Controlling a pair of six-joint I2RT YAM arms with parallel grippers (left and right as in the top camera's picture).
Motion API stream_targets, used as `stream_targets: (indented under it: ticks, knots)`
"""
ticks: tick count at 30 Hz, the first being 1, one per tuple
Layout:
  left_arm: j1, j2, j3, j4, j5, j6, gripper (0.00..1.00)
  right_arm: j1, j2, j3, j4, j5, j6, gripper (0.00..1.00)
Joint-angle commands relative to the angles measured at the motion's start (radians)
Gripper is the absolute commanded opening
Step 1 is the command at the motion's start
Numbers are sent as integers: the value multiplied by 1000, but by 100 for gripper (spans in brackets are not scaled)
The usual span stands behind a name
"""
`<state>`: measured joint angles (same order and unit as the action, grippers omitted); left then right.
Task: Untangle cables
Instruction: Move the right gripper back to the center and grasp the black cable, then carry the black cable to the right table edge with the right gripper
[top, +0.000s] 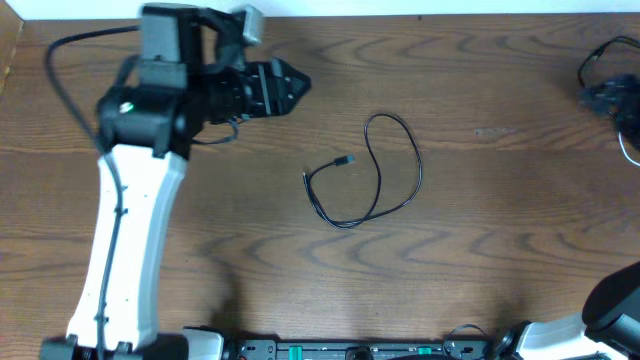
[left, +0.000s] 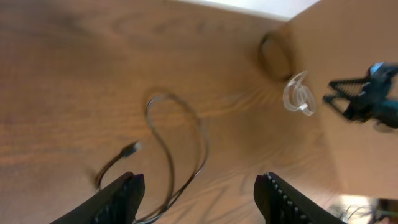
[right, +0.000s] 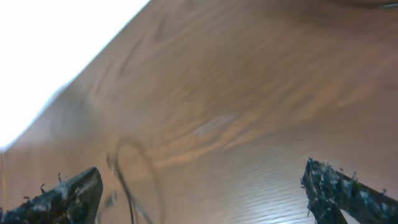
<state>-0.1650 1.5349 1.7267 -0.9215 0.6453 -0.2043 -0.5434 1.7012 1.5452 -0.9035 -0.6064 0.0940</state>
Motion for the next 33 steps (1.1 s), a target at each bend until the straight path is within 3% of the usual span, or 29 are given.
stream_targets:
  ticks: [1, 11, 21, 24, 28, 29, 33]
  knots:
    - [-23, 43, -8, -13, -105, 48, 62, 113, 8, -62, -2, -40, -158, 99]
    - [-15, 59, -8, -21, -161, 47, 62, 422, 164, -135, 80, -104, -253, 95]
    - [-15, 59, -8, -57, -161, 47, 62, 618, 380, -135, 222, -130, -228, 74]
    - [-15, 59, -8, -62, -161, 47, 62, 644, 431, -135, 251, -135, -206, 61]
    - [-15, 59, -8, -63, -161, 47, 62, 657, 449, -135, 283, -135, -157, 6]
    - [-15, 59, -8, -64, -161, 47, 62, 656, 442, -129, 288, -138, -134, 1]
    - [-15, 59, -8, -65, -161, 47, 62, 642, 396, -78, 268, -142, -97, 1]
